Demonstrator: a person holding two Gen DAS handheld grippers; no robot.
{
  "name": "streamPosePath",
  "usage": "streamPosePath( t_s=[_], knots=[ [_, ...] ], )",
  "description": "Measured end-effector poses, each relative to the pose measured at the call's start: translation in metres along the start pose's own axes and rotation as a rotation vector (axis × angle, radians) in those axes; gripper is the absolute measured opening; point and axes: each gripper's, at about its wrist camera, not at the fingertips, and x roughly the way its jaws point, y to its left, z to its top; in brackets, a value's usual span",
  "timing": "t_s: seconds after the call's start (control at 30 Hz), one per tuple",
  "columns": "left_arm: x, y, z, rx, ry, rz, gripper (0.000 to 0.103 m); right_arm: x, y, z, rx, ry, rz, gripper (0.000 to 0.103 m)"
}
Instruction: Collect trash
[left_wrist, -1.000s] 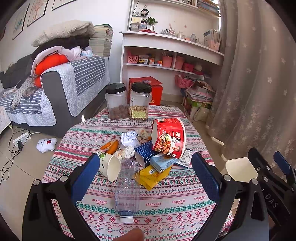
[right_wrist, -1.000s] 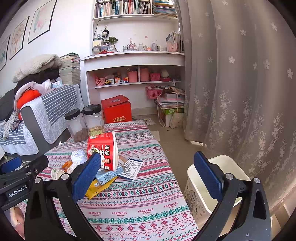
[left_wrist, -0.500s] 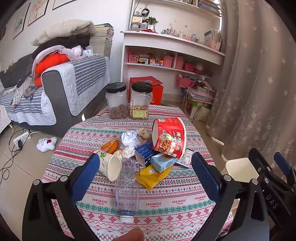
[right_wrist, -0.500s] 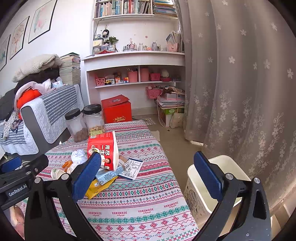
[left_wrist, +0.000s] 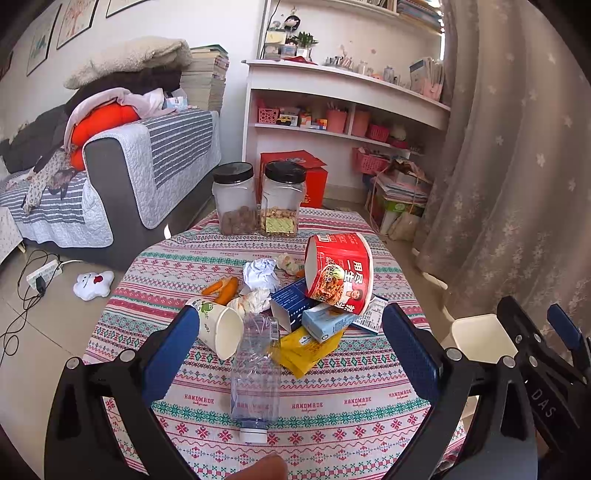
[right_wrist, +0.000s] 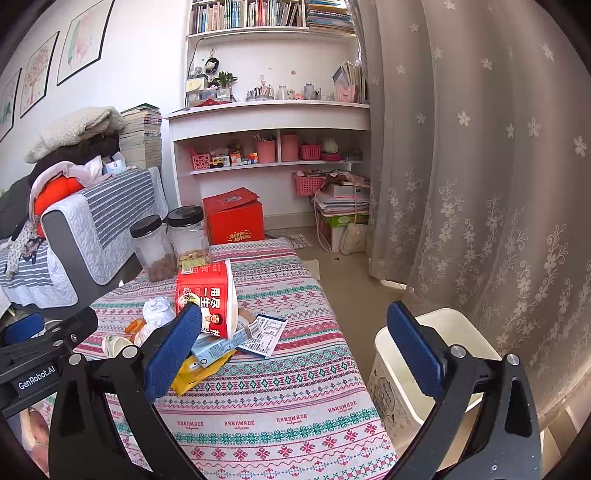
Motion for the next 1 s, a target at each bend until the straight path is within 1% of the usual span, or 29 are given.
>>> streamPosePath(
  t_s=[1.0],
  knots=[
    [-0.0002,0.001,0.002,-0.001,0.003,-0.002,0.096,0.0005,-0.0007,0.0001,0.001,0.0,0.0,0.096]
  ],
)
